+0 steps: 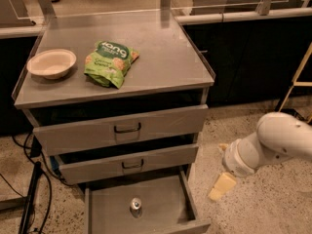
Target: Pick redbull can from bottom drawer and place on counter
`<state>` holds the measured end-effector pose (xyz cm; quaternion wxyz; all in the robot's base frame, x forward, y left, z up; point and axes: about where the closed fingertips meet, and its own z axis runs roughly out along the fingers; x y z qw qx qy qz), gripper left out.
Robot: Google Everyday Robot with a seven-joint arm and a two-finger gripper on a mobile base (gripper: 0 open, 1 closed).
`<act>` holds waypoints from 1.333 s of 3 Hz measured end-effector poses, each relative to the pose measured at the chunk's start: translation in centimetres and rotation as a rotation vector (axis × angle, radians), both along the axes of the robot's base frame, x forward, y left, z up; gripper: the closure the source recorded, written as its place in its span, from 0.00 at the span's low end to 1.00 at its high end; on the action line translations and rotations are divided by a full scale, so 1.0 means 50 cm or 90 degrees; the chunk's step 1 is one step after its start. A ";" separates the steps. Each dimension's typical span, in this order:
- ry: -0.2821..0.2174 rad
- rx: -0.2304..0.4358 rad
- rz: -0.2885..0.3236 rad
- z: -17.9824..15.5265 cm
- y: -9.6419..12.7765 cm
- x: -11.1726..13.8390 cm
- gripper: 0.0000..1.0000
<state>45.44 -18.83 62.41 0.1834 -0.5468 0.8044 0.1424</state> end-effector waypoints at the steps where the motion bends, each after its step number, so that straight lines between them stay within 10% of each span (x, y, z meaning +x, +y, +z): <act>1: -0.008 0.023 -0.002 -0.122 0.027 0.018 0.00; 4: 0.036 0.071 0.003 -0.287 0.055 0.007 0.00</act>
Offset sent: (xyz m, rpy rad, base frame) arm 0.0033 0.0298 -0.1641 0.1277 0.0248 0.0134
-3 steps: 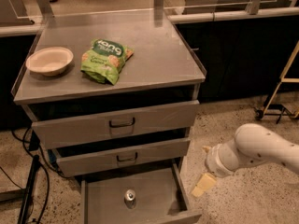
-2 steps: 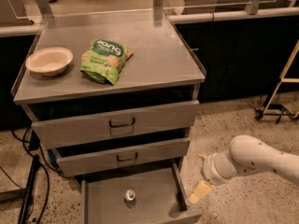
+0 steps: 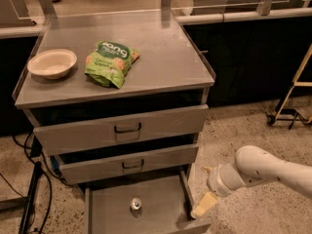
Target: Pick redbull can from bottom drawer and place on counter
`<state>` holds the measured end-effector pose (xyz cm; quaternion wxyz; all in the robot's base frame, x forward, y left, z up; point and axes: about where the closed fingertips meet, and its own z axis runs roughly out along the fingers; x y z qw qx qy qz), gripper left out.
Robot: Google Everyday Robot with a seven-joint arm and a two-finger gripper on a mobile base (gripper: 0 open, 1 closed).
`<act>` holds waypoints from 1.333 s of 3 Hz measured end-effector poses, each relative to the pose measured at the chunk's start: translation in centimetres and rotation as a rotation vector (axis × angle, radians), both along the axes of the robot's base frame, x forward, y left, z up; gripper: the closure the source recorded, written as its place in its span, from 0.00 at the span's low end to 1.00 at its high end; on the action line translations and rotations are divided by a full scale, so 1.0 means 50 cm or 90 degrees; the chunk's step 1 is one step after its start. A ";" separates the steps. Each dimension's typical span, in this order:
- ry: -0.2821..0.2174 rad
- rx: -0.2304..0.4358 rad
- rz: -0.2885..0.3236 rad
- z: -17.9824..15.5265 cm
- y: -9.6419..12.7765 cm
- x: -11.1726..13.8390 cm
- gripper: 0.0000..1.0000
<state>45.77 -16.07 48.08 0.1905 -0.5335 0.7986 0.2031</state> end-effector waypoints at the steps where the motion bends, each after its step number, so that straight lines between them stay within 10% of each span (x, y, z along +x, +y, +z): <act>1: 0.027 0.018 0.024 -0.090 0.020 -0.002 0.00; 4: 0.059 0.051 0.048 -0.227 0.059 0.025 0.00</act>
Offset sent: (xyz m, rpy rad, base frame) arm 0.0184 0.0265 -0.1110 0.0867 0.0787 0.0901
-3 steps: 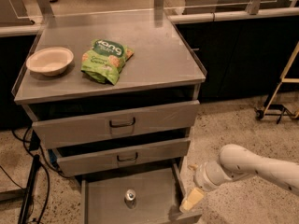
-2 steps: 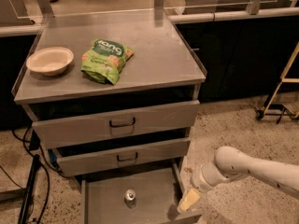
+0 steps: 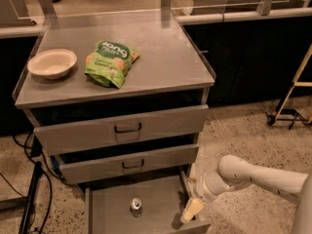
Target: Pick redbull can from bottom drawer and place on counter
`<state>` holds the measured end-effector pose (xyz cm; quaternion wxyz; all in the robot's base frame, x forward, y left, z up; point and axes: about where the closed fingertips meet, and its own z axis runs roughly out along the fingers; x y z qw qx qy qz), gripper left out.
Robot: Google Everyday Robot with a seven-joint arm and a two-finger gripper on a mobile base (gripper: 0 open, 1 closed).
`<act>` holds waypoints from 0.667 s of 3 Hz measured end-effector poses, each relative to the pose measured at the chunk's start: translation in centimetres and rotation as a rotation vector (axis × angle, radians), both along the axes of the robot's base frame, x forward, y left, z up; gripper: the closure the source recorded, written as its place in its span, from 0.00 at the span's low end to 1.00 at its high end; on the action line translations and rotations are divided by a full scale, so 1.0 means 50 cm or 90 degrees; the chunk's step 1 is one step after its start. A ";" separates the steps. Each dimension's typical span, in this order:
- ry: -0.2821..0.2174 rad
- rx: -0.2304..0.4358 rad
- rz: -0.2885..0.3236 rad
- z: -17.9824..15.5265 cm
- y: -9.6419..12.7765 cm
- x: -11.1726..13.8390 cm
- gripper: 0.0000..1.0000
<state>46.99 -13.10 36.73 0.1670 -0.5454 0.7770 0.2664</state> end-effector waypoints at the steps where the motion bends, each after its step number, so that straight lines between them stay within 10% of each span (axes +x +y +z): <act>1: 0.008 0.029 -0.008 -0.099 0.030 0.049 0.00; 2: 0.011 0.035 -0.012 -0.111 0.034 0.049 0.00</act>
Offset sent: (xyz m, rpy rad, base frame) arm 0.0361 0.0164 -0.0736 0.0574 0.0379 -0.0288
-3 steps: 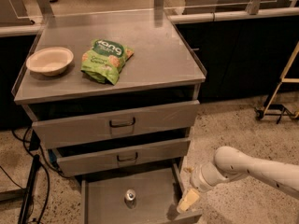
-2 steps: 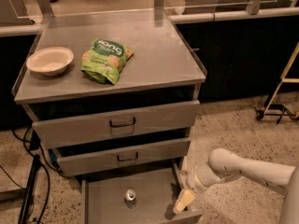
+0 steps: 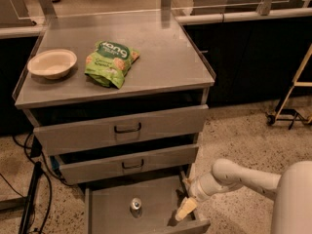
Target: Pick redbull can from bottom drawer and place on counter
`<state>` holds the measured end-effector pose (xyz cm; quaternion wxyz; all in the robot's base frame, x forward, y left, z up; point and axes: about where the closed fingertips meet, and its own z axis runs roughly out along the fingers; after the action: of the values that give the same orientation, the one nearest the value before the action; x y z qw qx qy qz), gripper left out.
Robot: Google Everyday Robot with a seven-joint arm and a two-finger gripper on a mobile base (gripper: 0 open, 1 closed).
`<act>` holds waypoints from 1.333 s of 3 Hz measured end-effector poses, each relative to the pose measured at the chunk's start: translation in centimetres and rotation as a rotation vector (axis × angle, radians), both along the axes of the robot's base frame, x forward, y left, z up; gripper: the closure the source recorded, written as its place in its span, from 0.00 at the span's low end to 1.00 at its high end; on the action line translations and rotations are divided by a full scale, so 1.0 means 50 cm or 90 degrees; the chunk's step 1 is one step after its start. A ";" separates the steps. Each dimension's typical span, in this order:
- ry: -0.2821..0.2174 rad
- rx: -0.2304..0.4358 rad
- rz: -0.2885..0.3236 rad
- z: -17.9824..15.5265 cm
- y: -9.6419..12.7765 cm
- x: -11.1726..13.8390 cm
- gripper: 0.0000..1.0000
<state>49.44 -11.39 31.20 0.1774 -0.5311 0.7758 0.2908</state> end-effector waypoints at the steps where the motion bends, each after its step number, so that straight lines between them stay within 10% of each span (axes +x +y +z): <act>1: 0.016 0.030 -0.017 -0.050 0.020 -0.005 0.00; 4: 0.004 0.104 -0.039 -0.164 0.087 0.022 0.00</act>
Offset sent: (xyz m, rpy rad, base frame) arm 0.0356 0.0422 -0.0852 0.1930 -0.0188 -0.0964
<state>50.53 -7.04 23.02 0.2265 -0.4898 0.7661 0.3491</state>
